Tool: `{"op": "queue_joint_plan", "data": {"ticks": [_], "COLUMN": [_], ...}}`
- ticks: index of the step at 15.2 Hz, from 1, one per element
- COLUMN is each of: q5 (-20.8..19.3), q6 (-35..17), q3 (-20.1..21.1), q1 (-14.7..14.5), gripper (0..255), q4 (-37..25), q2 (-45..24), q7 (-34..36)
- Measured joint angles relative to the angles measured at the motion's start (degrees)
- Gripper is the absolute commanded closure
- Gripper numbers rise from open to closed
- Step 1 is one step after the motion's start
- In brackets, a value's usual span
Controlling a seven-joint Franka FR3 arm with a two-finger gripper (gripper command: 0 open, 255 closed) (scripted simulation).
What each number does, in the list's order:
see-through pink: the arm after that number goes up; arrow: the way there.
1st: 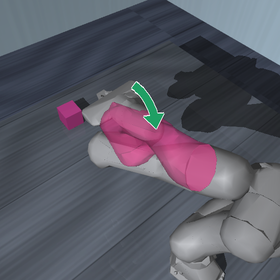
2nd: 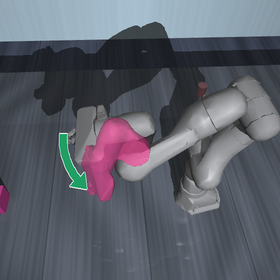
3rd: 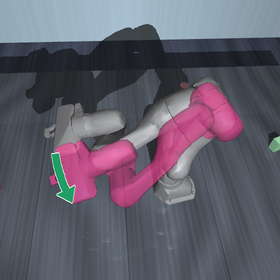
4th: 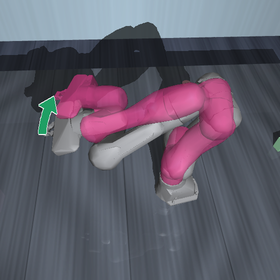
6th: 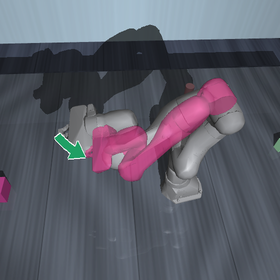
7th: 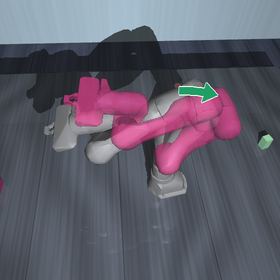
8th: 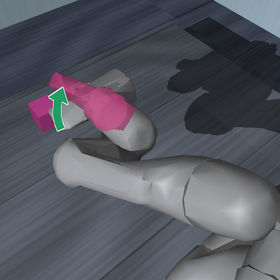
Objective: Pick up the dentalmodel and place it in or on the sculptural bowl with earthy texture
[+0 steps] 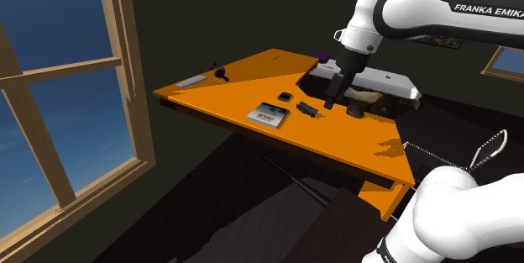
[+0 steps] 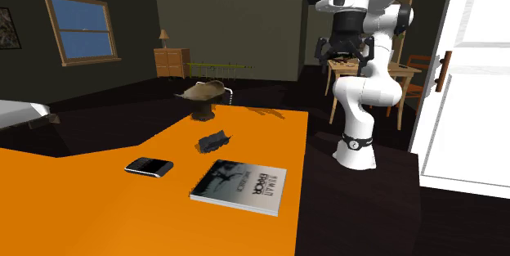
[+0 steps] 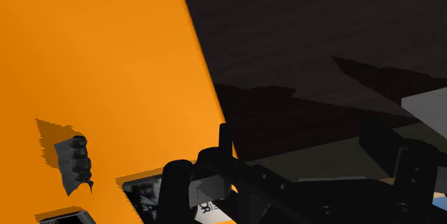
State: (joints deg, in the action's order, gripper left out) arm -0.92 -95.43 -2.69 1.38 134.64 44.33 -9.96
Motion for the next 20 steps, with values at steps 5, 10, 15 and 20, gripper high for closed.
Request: {"op": "queue_joint_plan", "data": {"ticks": [5, 10, 15, 20], "q5": [-0.9, -1.4, -0.4, 2.6], "q6": [-3.8, -10.0, -14.6, -18.1], "q3": [-3.0, -7.5, -12.2, -16.3], "q1": [0.9, 1.9, 2.5, 3.0], "gripper": [0, 0, 0, 0], "q4": [-0.8, -2.1, -6.9, -12.7], "q2": [-4.6, -12.3, -21.8, -32.0], "q7": [-2.5, -6.2, -10.9, -15.7]}}
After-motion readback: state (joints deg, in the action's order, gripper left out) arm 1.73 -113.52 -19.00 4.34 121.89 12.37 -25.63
